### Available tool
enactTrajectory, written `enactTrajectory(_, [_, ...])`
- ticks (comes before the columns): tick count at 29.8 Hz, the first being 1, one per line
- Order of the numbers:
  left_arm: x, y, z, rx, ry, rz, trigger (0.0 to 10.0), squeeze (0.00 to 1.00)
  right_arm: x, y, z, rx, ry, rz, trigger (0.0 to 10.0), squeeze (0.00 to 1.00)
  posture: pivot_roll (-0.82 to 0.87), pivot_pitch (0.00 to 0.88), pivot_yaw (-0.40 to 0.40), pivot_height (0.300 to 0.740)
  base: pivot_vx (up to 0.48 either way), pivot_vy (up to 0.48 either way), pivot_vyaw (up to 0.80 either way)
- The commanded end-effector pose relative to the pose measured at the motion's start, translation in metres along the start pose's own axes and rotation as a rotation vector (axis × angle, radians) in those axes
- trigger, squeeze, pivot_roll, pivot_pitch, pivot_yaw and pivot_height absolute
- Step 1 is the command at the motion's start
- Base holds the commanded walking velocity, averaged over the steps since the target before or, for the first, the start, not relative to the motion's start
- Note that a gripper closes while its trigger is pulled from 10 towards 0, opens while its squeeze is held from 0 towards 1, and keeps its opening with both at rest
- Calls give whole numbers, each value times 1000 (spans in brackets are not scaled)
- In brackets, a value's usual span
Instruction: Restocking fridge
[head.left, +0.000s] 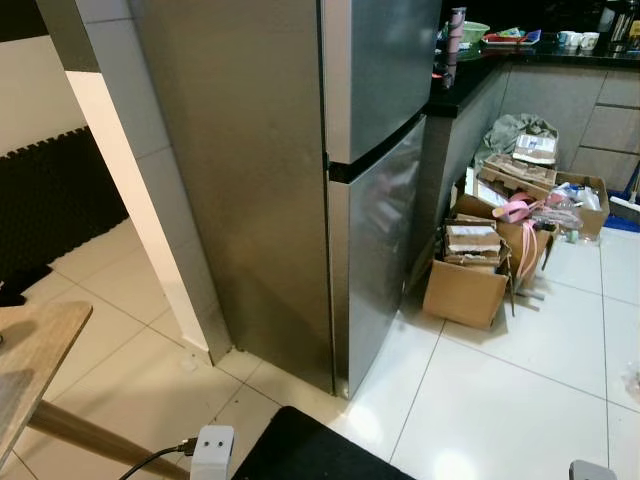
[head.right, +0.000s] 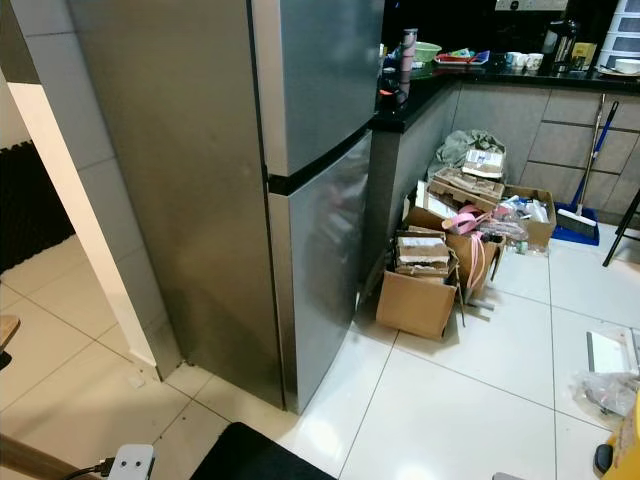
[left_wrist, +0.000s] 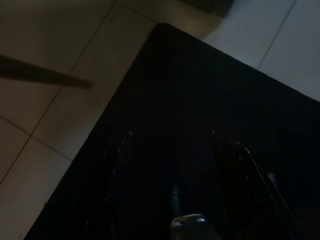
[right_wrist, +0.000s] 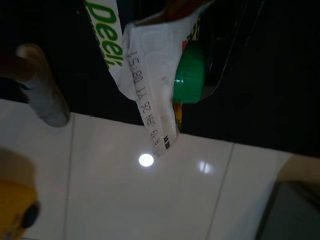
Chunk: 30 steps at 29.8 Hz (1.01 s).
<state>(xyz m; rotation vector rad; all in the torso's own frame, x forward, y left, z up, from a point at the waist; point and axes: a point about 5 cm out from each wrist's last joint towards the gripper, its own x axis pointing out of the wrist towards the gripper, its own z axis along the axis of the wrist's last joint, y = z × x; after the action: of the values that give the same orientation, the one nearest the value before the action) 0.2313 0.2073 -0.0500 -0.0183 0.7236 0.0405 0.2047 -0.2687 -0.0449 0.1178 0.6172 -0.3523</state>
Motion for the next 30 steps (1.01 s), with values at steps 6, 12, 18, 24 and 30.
enactTrajectory(6, [-3,7,-9,30,37,26,10000,0,0,6,-3,12,11,9,10000,0,-119,85,58,740,0,0,0])
enactTrajectory(12, [-3,8,-7,49,31,16,10000,0,0,8,-4,19,11,13,10000,0,-117,87,59,740,0,0,0])
enactTrajectory(18, [-3,7,-7,32,31,8,10000,0,-1,8,-4,24,8,17,10000,0,-120,90,63,740,0,0,0])
enactTrajectory(24, [-2,6,-6,19,28,3,10000,0,-1,8,-4,28,5,16,10000,0,-119,94,65,740,124,0,0])
enactTrajectory(30, [-2,5,-6,16,26,-1,10000,0,-1,8,-4,30,3,16,10000,0,-119,97,66,740,249,0,0])
